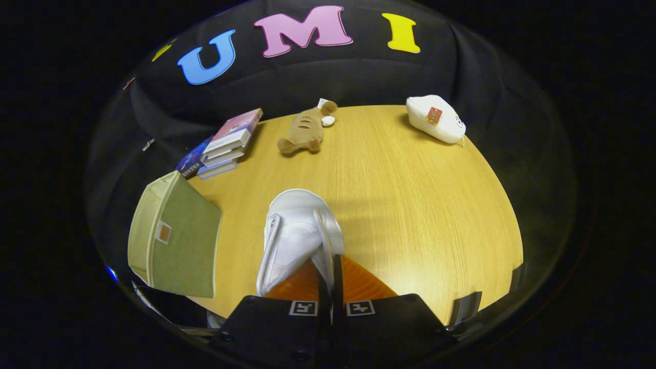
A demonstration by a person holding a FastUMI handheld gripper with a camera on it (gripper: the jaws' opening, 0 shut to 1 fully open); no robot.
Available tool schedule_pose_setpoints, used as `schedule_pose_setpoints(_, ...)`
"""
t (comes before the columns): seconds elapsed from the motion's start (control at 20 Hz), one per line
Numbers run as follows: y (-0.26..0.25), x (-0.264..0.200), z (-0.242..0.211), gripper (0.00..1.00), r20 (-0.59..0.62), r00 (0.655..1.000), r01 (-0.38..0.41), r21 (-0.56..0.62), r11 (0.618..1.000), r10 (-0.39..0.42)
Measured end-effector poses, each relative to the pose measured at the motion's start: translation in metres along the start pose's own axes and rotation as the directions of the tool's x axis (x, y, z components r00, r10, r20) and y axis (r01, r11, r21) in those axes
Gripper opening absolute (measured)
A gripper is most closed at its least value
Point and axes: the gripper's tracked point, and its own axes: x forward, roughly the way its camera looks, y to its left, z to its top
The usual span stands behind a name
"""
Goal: Open the storage box then place both shoes into the box .Put the left shoe in first, then the right shoe, with the right side of both shoes facing outward in a uniform manner.
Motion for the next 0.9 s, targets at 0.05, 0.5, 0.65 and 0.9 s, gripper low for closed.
schedule_pose_setpoints(0.05,0.015,-0.008,0.01,0.05,0.012,1.0,-0.018,0.003,1.0,0.018)
schedule_pose_setpoints(0.5,0.177,-0.052,0.065,0.05,0.054,0.978,-0.205,0.044,0.978,0.203)
schedule_pose_setpoints(0.65,0.228,-0.05,0.064,0.05,0.042,0.972,-0.232,0.039,0.972,0.23)
schedule_pose_setpoints(0.9,0.295,-0.028,0.043,0.05,-0.009,0.973,-0.229,0.017,0.973,0.229)
